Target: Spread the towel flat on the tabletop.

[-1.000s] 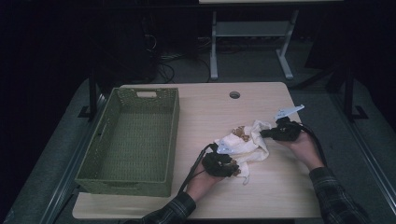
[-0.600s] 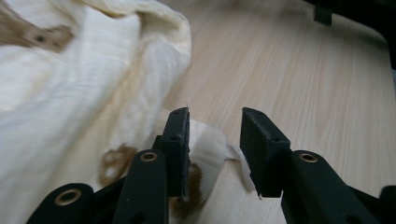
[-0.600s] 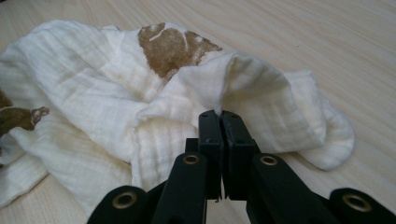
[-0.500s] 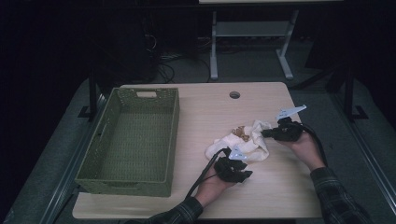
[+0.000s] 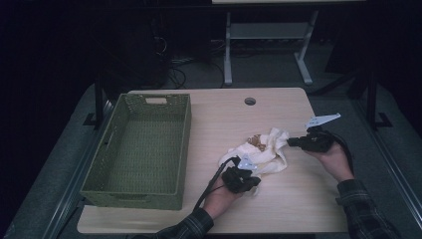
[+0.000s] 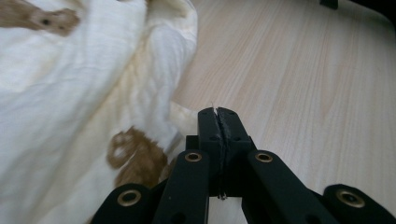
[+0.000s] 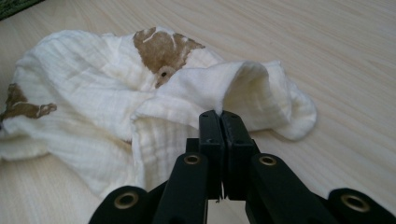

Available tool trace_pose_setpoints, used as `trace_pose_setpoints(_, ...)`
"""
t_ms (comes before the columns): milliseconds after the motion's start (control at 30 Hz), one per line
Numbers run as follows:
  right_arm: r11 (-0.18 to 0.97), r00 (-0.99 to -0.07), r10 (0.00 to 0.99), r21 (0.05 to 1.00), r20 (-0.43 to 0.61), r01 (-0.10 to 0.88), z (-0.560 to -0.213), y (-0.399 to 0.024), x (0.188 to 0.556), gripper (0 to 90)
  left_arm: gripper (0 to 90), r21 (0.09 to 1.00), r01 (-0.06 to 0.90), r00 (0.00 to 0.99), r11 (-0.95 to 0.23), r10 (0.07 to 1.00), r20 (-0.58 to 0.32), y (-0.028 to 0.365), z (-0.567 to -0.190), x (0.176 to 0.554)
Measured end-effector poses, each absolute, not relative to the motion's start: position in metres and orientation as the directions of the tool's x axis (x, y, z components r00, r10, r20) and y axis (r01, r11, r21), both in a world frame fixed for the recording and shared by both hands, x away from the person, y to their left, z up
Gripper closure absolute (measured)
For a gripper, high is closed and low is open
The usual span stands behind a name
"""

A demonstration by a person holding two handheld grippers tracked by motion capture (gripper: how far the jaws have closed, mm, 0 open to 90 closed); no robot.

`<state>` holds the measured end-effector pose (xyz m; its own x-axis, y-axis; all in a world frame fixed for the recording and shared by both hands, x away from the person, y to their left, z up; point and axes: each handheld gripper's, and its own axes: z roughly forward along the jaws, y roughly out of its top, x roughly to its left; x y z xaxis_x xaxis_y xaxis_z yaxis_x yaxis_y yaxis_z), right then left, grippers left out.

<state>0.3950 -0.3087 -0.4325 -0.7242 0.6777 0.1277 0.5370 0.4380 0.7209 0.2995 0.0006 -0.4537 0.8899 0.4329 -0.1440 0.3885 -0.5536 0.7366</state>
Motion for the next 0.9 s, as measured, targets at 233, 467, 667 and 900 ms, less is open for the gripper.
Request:
trace_pose_setpoints(233, 0.434, -0.716, 0.686, 0.716, 0.13, 0.546, -0.43, -0.324, 0.372, 87.8, 88.9, 0.761, 0.429, 0.848, -0.487, 0.508, -0.153, 0.034, -0.436, 0.299)
trace_pose_setpoints(467, 0.454, -0.716, 0.687, 0.695, 0.125, 0.557, -0.432, -0.341, 0.335, 87.8, 88.9, 0.769, 0.46, 0.814, -0.444, 0.556, -0.166, 0.056, -0.429, 0.293)
trace_pose_setpoints(667, 0.464, -0.715, 0.683, 0.667, 0.149, 0.583, -0.442, -0.352, 0.298, 87.8, 88.8, 0.766, 0.467, 0.801, -0.441, 0.578, -0.156, 0.062, -0.426, 0.281)
trace_pose_setpoints(900, 0.425, -0.684, 0.713, 0.68, 0.155, 0.598, -0.445, -0.378, 0.265, 87.8, 88.8, 0.769, 0.485, 0.772, -0.416, 0.617, -0.153, 0.068, -0.421, 0.276)
